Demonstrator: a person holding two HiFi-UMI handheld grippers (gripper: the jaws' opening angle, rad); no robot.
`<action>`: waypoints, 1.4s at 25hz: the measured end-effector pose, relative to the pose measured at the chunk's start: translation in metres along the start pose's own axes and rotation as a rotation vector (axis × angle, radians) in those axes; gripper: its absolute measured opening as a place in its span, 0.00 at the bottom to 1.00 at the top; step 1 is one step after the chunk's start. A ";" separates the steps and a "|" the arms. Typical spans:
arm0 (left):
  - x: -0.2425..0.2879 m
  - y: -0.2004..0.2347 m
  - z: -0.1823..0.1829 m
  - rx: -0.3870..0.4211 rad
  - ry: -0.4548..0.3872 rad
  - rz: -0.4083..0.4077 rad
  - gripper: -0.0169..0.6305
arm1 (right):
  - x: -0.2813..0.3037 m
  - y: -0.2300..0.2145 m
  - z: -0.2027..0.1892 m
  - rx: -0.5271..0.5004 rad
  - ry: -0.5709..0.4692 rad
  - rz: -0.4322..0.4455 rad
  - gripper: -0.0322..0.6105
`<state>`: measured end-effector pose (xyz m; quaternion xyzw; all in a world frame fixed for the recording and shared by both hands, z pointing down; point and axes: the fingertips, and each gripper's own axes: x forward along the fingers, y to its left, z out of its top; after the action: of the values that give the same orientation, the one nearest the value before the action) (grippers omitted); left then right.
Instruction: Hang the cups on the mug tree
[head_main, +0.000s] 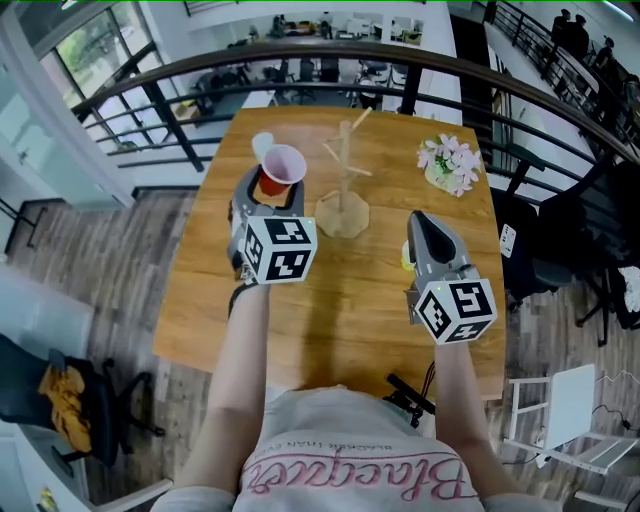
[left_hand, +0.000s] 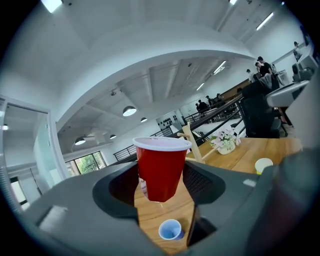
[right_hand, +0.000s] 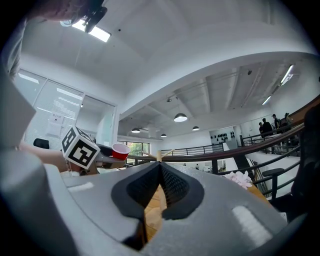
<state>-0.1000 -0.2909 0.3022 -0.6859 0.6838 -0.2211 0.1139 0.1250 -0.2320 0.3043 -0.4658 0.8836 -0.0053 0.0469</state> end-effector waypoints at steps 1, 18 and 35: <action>0.004 -0.002 0.001 0.012 0.012 0.002 0.46 | 0.000 -0.001 0.000 -0.001 -0.001 0.002 0.05; 0.057 -0.029 0.026 0.493 0.159 0.031 0.46 | 0.004 -0.028 -0.006 0.040 -0.006 -0.028 0.05; 0.082 -0.050 0.029 1.262 0.230 0.072 0.46 | 0.002 -0.036 -0.011 0.057 -0.002 -0.053 0.05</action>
<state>-0.0454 -0.3743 0.3118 -0.4354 0.4529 -0.6493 0.4287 0.1525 -0.2537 0.3172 -0.4875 0.8704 -0.0314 0.0608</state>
